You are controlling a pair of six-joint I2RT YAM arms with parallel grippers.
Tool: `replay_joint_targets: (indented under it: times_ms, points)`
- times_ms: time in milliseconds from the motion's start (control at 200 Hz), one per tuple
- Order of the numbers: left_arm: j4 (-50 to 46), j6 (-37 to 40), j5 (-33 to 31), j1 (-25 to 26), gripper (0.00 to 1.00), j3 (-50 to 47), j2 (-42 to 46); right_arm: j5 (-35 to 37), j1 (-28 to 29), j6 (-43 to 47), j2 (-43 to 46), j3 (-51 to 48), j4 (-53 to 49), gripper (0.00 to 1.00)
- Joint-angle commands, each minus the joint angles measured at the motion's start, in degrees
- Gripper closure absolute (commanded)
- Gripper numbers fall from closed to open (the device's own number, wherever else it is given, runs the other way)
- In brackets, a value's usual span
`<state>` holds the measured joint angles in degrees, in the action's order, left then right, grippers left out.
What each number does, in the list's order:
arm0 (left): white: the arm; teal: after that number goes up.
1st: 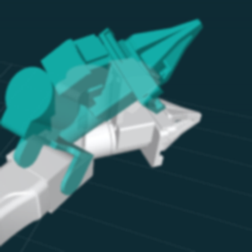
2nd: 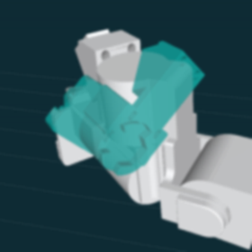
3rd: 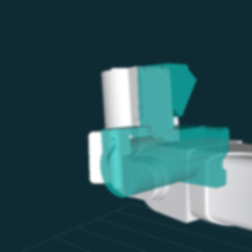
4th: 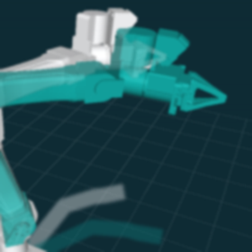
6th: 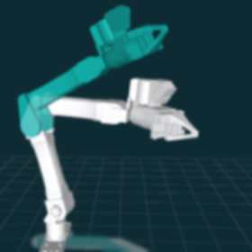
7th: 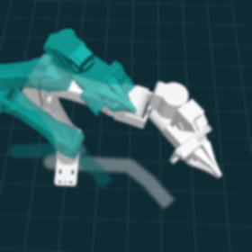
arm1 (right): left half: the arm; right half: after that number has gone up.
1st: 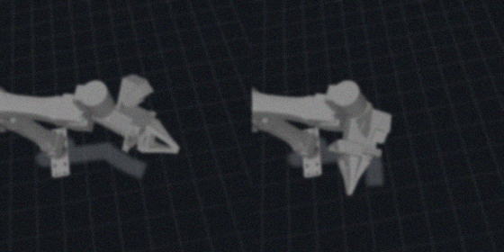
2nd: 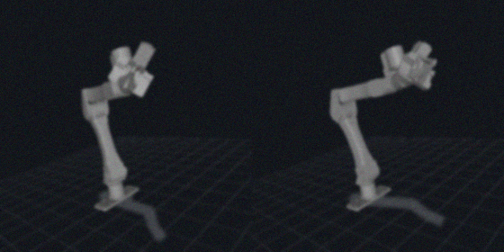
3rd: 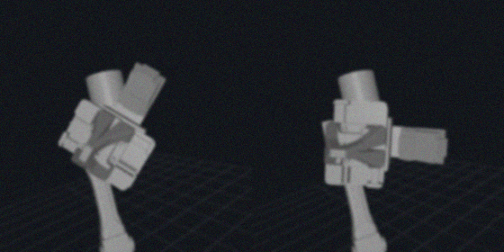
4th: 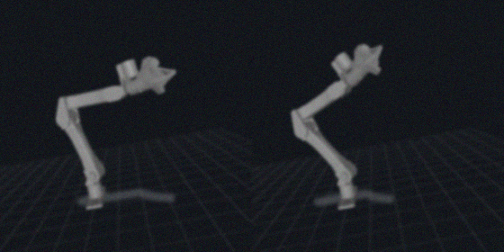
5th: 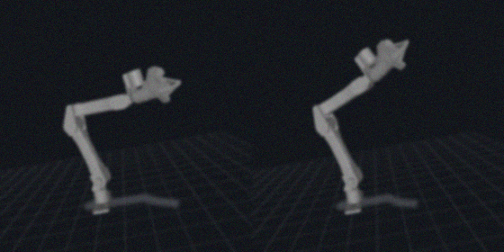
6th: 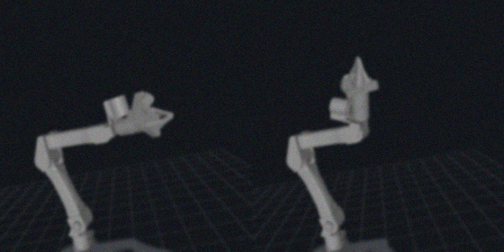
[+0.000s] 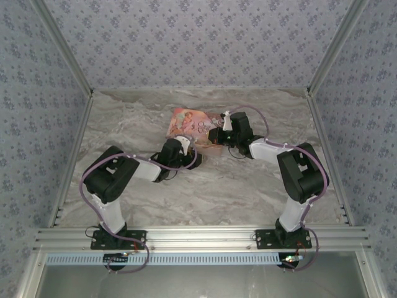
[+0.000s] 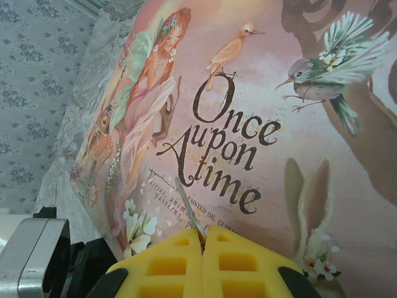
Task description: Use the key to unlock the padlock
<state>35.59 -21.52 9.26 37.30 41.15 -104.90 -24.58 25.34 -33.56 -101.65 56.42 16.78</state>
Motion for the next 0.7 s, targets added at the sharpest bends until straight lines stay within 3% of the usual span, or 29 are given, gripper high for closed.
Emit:
replay_joint_targets:
  times_ms: [0,540,695]
  points:
    - [0.71,1.52,-2.08,0.38,0.47,2.01,-0.17,-0.12,1.6,0.43,-1.54,-1.79,-6.76,0.98]
    - [0.35,-0.03,-8.48,0.38,0.51,1.46,2.41,0.14,2.01,0.52,-1.37,-1.68,-7.1,0.98]
    - [0.54,1.06,-8.76,0.4,0.46,-1.11,5.12,0.49,1.74,0.6,-0.46,-1.81,-7.36,0.98]
